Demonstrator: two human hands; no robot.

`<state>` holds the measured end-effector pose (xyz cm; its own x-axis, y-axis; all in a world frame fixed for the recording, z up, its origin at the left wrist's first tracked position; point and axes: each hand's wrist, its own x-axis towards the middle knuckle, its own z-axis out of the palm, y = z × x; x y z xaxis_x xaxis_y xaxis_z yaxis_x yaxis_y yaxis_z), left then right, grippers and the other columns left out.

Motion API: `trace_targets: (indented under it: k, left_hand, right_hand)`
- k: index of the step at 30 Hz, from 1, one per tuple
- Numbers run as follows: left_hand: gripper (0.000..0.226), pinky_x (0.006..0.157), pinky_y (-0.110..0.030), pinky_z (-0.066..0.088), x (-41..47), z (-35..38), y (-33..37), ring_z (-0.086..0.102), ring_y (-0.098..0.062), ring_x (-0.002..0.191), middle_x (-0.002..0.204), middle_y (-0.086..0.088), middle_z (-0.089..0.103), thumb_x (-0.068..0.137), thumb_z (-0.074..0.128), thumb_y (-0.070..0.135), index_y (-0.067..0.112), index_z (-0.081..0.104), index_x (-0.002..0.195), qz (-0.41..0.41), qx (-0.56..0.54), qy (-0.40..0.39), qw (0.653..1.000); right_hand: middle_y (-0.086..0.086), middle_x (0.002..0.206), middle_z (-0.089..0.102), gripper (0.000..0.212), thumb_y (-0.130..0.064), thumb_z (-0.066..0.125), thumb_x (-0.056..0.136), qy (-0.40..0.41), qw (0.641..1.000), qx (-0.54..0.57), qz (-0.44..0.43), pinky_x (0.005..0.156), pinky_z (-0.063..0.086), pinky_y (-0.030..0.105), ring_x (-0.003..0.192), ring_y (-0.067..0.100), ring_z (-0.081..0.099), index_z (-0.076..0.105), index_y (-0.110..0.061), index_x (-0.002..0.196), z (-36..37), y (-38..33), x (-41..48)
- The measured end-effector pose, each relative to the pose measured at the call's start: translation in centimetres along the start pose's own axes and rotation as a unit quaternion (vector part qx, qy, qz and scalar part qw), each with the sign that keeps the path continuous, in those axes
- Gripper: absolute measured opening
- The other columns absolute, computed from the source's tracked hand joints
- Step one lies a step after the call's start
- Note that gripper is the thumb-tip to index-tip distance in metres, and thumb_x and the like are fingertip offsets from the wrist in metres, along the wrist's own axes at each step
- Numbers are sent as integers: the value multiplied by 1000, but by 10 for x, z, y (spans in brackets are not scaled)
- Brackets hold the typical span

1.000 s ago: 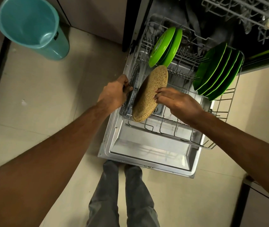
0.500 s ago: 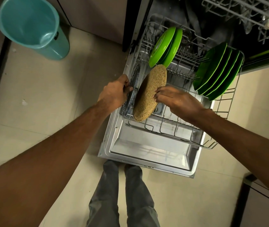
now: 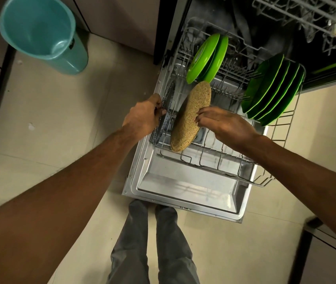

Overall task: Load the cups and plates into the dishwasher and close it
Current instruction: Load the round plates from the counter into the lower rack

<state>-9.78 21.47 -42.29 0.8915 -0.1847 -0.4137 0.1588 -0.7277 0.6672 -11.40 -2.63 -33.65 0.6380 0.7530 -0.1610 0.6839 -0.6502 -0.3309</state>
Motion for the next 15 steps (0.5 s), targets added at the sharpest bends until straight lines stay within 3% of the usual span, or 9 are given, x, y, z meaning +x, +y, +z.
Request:
trace_targets:
  k: [7,15]
  left_hand:
    - [18,67,-31,46,0,1,0,60,-19,82,92,4,59,95,55,32,20,50,107,-4,0,-5,1000]
    - [20,67,-31,45,1,2,-1,60,-18,82,92,5,59,95,56,34,21,51,108,-10,1,-3,1000]
  right_hand:
    - [24,110,66,39,22,53,71,-32,999,-7,-11,72,58,50,112,40,59,64,3,104,9,4,5]
    - [24,108,66,37,12,41,76,-31,1000,1,-3,72,58,47,106,38,61,64,2,103,13,5,16]
